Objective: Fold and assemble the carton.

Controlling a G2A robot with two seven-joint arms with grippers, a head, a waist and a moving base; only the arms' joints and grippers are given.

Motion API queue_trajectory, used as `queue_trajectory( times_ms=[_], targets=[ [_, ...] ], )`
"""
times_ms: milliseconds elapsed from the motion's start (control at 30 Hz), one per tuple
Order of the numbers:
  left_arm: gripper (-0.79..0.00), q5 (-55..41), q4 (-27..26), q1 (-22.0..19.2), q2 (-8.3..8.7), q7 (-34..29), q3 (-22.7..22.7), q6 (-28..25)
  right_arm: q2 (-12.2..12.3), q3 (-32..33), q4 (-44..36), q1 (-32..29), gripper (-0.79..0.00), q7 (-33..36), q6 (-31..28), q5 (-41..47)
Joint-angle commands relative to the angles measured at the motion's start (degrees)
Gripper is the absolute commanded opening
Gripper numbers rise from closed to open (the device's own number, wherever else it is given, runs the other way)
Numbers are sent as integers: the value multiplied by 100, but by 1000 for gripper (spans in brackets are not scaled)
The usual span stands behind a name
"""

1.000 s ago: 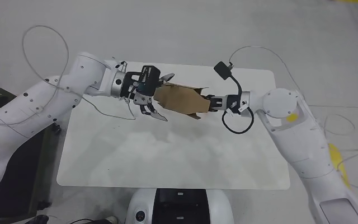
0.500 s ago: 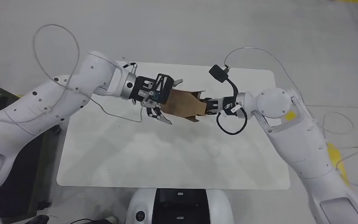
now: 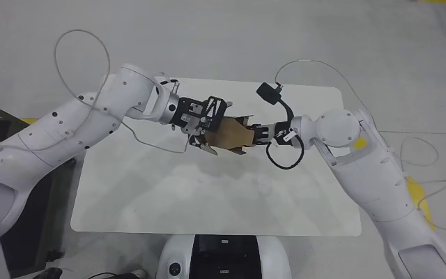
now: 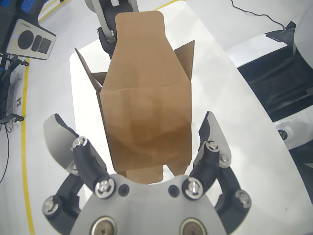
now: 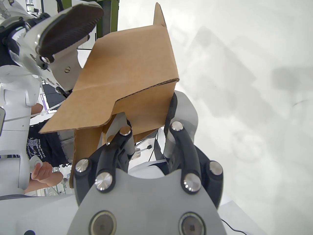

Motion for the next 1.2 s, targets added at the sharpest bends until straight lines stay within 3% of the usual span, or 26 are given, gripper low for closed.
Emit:
queue_trajectory(
  times_ms=[0,167,400,467,600,700,833,900,967,1167],
  targets=[
    [0,-47,14,-2,-39,-100,0,0,0,-9,0,7,-674,-1,17,-1],
    [0,-123,72,13,-125,-358,0,0,0,-26,-2,24,-671,0,47,-10],
    [-206,-309,138,48,-179,-668,0,0,-4,-68,0,62,-668,16,69,-18],
    [-406,-377,141,60,-187,-757,0,0,-8,-92,-1,77,-668,22,73,-18],
    [-502,-503,127,57,-199,-901,0,0,-15,-136,5,100,-665,19,76,-24],
    [-505,-588,138,59,-200,-972,0,0,-17,-151,14,115,-656,15,78,-33],
    [-496,-684,154,59,-189,-1049,0,0,-18,-162,21,121,-566,-2,113,-46],
    [-489,-735,167,65,-180,-1086,0,0,-18,-165,21,124,-453,-8,119,-45],
    [-489,-804,197,69,-169,-1116,0,0,-18,-161,24,130,-15,-26,138,-43],
    [-545,-1013,391,39,-118,-1099,0,0,-18,-113,43,132,0,-100,174,23]
  ],
)
